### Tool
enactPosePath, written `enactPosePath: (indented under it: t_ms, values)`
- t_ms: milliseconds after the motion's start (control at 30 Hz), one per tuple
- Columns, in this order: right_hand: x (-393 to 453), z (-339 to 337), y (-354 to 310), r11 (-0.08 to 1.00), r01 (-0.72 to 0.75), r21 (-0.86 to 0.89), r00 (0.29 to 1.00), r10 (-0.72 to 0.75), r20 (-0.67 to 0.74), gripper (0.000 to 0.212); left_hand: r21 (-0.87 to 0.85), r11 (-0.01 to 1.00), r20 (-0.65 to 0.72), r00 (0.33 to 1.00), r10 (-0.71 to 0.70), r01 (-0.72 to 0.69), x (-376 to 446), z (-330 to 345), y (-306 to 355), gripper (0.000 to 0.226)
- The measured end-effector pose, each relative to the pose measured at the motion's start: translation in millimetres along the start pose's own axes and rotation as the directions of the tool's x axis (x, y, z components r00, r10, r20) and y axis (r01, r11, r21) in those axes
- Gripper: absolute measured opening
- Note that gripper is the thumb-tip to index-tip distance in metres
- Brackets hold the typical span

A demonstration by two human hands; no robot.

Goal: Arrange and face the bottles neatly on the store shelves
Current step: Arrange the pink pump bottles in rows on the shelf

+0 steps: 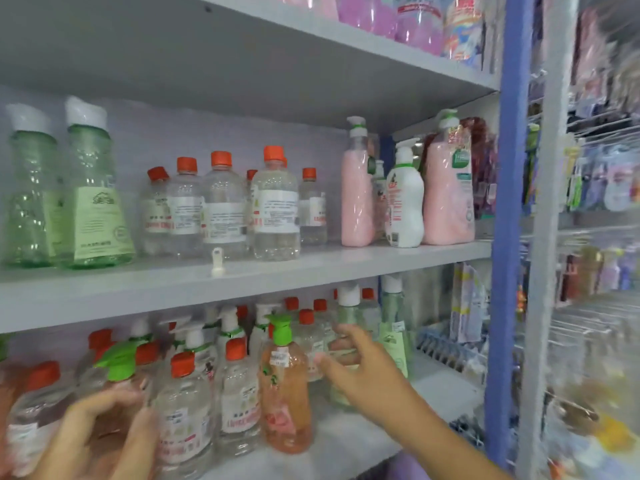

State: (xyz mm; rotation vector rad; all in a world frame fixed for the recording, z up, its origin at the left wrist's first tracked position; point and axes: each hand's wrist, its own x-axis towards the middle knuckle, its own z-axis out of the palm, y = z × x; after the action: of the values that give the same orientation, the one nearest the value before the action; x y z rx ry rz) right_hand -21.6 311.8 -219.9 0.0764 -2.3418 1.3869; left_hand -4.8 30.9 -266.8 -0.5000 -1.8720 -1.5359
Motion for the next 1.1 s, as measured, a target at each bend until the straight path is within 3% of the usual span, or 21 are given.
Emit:
enactPosePath:
  t_ms: [33, 100, 200, 267, 367, 433, 567, 700, 800, 867, 967, 1033, 1100]
  values:
    - [0.9, -24.4, -9.6, 0.999, 0.047, 0.025, 0.999, -0.047, 0.008, 0.041, -0.029, 0.999, -0.032, 0.999, -0.025, 0.024, 9.2, 15.5, 25.8, 0.026]
    - [7.5, -78.1, -29.8, 0.987, 0.155, 0.036, 0.988, -0.154, -0.019, 0.037, -0.099, 0.995, -0.057, 0.998, 0.017, -0.022, 24.9, 52.1, 85.0, 0.025]
    - [41.2, -163.1, -49.4, 0.95, 0.313, -0.001, 0.932, -0.308, -0.193, 0.04, -0.225, 0.968, 0.044, 0.991, 0.127, -0.113, 49.4, 123.8, 154.3, 0.021]
    - [77.1, -210.6, -53.5, 0.943, 0.33, -0.028, 0.901, -0.324, -0.287, 0.044, -0.193, 0.978, 0.138, 0.985, 0.104, -0.076, 91.1, 162.4, 183.2, 0.017]
    - [136.7, -254.3, -45.6, 0.96, 0.268, -0.08, 0.885, -0.279, -0.373, 0.063, -0.125, 0.991, 0.137, 0.99, -0.02, 0.037, 166.5, 220.4, 193.0, 0.024]
    - [164.4, -263.6, -35.3, 0.966, 0.242, -0.091, 0.878, -0.258, -0.402, 0.071, -0.069, 0.989, 0.135, 0.983, -0.121, 0.131, 204.0, 253.6, 193.2, 0.033]
    - [197.1, -264.7, -18.2, 0.967, 0.244, -0.066, 0.868, -0.249, -0.43, 0.062, -0.011, 0.968, 0.073, 0.966, -0.248, 0.249, 250.0, 297.3, 180.5, 0.054]
    - [207.4, -268.4, -11.9, 0.954, 0.139, 0.264, 0.945, -0.048, -0.325, 0.054, -0.049, 0.945, 0.04, 0.946, -0.322, 0.323, 273.4, 323.2, 157.9, 0.051]
    - [212.5, -265.2, 2.3, 0.916, 0.15, 0.371, 0.958, -0.042, -0.285, 0.035, -0.022, 0.945, 0.078, 0.943, -0.325, 0.327, 277.0, 334.9, 150.7, 0.05]
    - [214.3, -260.7, 7.4, 0.931, 0.175, 0.321, 0.939, -0.059, -0.34, 0.036, 0.051, 0.945, 0.076, 0.943, -0.325, 0.322, 279.0, 337.2, 147.5, 0.054]
    - [212.9, -257.5, 8.1, 0.971, 0.159, 0.178, 0.898, -0.067, -0.434, 0.055, 0.119, 0.944, 0.093, 0.943, -0.319, 0.307, 283.9, 332.0, 143.8, 0.05]
    - [209.3, -259.7, 5.7, 0.976, 0.153, 0.157, 0.9, -0.072, -0.43, 0.059, 0.14, 0.952, 0.107, 0.952, -0.286, 0.271, 275.8, 320.3, 150.1, 0.04]
    - [207.2, -262.8, 2.6, 0.975, 0.134, 0.175, 0.915, -0.054, -0.399, 0.064, 0.136, 0.96, 0.099, 0.961, -0.257, 0.243, 265.0, 305.6, 153.2, 0.047]
